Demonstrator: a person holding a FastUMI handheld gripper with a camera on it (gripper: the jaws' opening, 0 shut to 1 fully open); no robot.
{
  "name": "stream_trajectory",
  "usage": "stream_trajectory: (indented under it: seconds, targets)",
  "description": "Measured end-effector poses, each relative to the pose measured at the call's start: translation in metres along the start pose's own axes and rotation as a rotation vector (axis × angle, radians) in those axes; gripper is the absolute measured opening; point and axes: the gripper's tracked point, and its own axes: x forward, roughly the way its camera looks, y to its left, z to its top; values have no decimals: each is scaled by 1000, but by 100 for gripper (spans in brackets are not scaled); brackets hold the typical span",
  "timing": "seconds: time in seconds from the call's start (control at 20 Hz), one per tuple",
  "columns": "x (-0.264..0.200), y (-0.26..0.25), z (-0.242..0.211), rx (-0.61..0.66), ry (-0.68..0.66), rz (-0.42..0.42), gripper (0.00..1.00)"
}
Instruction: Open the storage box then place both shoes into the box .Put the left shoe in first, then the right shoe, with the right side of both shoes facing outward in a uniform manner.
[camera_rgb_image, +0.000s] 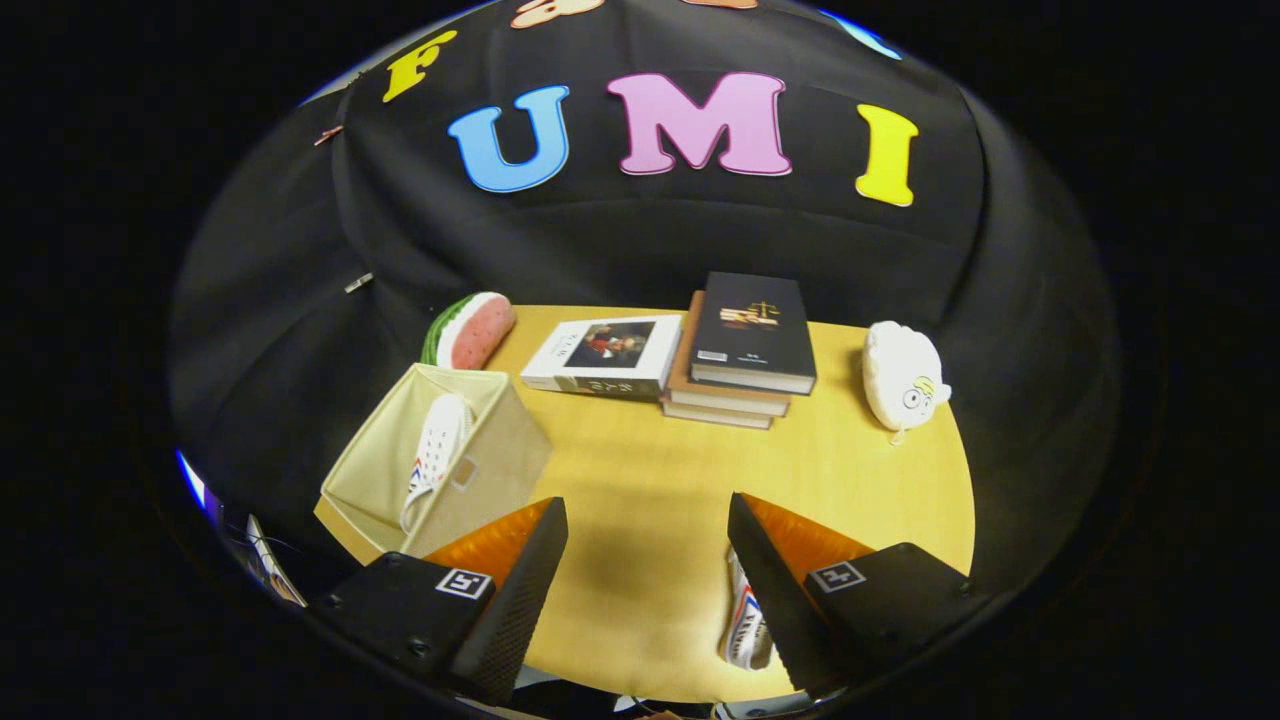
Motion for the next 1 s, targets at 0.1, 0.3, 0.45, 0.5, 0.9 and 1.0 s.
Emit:
stream_trajectory:
  seconds: [0.1,0.3,0.45,0.5,0.9,1.0]
  targets:
    - [0,-35,-24,-18,38,-33,99]
    - [12,-89,-87,-53,149,-77,99]
    - [14,-117,-134,-26,235,-90,99]
    - [18,-120,-147,-15,261,-94,99]
    - [52,-146,-202,-66,407,-115,99]
    - [60,-147,-204,-94,414,-113,100]
